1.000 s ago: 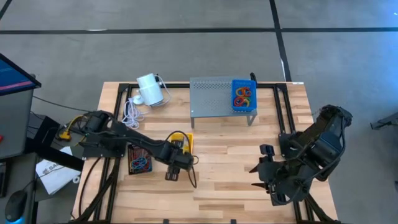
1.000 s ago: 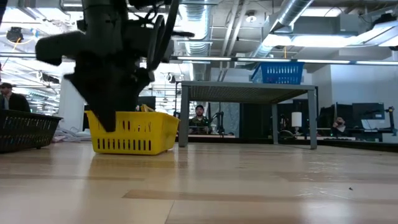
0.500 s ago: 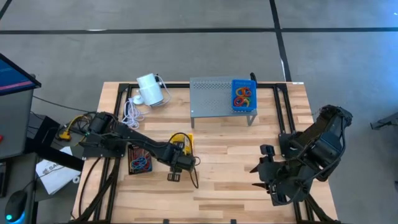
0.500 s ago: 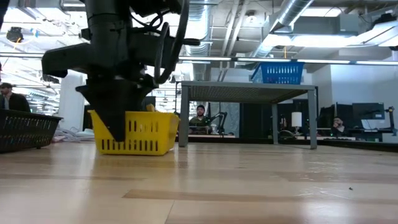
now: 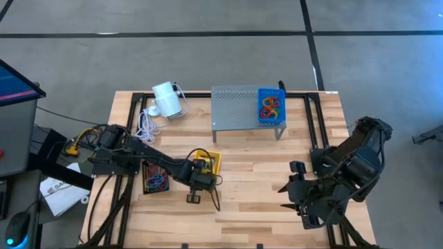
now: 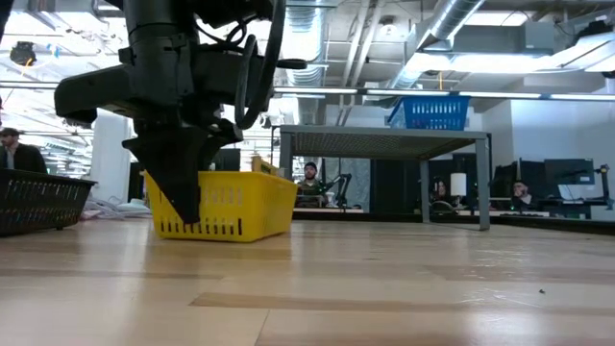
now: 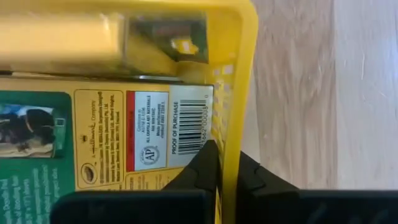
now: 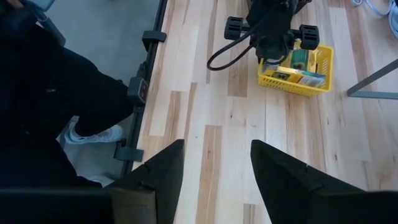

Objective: Pick & Place Office Desk Supplies
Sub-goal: Put the yellow bin on the shelf

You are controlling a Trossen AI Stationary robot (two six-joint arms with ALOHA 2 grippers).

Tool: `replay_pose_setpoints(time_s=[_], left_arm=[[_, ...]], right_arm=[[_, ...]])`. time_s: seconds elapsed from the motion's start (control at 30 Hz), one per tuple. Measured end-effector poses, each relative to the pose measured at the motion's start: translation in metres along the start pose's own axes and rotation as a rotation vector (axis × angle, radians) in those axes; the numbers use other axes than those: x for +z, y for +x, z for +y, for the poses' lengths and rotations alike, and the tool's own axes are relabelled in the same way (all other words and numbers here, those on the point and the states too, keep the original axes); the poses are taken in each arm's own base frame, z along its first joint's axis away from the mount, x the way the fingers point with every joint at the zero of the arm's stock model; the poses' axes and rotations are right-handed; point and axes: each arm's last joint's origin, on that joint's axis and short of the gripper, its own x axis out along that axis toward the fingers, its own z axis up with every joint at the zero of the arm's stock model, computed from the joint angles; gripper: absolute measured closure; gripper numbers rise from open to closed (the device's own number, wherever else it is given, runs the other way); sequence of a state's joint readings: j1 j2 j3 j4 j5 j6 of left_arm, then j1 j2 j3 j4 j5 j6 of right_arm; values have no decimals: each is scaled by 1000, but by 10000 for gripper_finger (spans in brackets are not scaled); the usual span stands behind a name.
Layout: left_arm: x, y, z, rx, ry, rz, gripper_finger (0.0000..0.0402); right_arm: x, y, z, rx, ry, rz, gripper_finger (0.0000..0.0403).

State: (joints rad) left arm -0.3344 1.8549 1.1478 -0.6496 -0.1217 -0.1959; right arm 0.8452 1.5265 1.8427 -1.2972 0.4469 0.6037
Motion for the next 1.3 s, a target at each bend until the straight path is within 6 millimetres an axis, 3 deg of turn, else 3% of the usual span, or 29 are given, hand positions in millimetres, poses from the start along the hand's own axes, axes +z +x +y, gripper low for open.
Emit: replay_pose_setpoints(time_s=[0.2,0.77,1.07,1.3], left_arm=[[-4,-8,2,-4,-2,13,400],[-11,-70,10,13,-130,-131,401],[-22,-87,5,82,-97,-105,401],[-22,-113,5,175,-61,-31,401]], right_arm=[[0,0,0,0,0,0,220],[0,0,0,-2,-14,3,258],[0,0,-1,-3,-29,4,276],[1,1,-3,-11,-23,4,280]])
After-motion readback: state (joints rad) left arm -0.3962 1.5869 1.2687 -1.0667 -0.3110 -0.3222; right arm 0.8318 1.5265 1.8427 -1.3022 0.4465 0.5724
